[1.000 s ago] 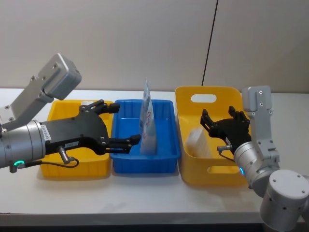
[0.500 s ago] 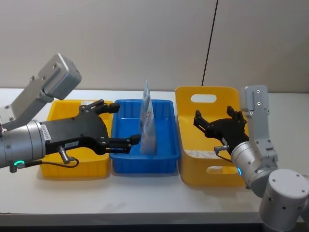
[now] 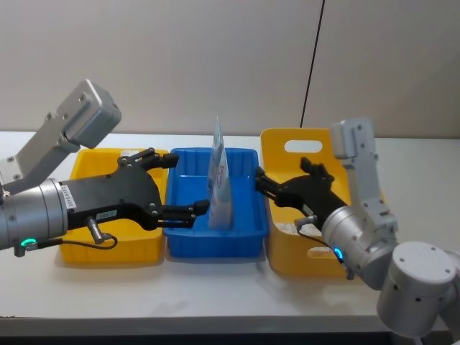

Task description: Bimanual collaborative sorting of washing and personal care products

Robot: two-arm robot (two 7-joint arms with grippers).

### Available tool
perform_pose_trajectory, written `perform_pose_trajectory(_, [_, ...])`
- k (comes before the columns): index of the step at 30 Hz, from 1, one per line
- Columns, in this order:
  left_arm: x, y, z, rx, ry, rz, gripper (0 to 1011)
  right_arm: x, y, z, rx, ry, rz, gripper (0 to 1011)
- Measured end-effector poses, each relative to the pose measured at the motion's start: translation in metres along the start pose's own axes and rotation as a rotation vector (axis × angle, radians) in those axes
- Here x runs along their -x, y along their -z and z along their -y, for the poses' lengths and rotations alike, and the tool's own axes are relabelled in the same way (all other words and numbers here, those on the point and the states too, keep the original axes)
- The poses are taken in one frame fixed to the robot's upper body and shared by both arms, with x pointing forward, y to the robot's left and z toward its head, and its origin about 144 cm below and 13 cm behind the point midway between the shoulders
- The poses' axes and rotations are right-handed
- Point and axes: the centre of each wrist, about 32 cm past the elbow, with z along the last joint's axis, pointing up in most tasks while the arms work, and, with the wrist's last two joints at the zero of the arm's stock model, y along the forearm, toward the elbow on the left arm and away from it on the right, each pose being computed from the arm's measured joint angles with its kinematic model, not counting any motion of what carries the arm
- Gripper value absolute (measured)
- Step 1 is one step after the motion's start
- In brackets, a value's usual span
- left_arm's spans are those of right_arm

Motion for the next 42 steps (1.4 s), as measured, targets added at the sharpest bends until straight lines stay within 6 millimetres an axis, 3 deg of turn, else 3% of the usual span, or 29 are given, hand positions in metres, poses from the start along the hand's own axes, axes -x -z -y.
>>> perform_pose_trajectory(18, [0.000, 0.000, 0.000, 0.000, 0.000, 0.000, 1001, 0.037, -0.018, -0.027, 0.079, -0.168, -0.045, 1004])
perform_pose_trajectory(42, [0.000, 0.000, 0.000, 0.000, 0.000, 0.000, 1001, 0.067, -0.015, -0.056, 0.108, 0.028, 0.015, 1004])
